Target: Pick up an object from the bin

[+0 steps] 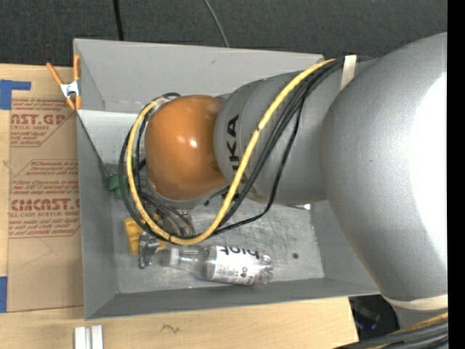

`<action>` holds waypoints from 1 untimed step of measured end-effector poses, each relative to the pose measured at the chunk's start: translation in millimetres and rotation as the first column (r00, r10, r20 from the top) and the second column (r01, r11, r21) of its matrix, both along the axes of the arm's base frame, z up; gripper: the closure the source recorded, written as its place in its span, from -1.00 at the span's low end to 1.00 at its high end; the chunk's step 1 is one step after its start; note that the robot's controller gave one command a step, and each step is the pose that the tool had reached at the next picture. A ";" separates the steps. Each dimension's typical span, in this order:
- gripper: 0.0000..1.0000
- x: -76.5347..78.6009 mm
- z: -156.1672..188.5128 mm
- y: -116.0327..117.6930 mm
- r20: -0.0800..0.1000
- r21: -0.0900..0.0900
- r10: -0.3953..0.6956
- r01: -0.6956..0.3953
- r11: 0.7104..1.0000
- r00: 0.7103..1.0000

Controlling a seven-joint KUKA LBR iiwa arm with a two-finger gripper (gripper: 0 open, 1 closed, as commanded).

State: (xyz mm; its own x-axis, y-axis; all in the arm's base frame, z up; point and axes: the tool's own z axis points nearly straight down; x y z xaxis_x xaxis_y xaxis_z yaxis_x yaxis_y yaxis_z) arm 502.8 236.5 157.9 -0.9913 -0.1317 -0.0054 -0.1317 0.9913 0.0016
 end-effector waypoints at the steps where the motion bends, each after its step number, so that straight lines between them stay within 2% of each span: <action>1: 1.00 -2.0 33.9 -31.2 -0.008 -0.003 0.000 0.000 1.000 1.000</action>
Offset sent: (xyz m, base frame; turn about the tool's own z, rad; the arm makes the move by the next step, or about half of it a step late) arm -0.0016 0.0072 0.0839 -0.0065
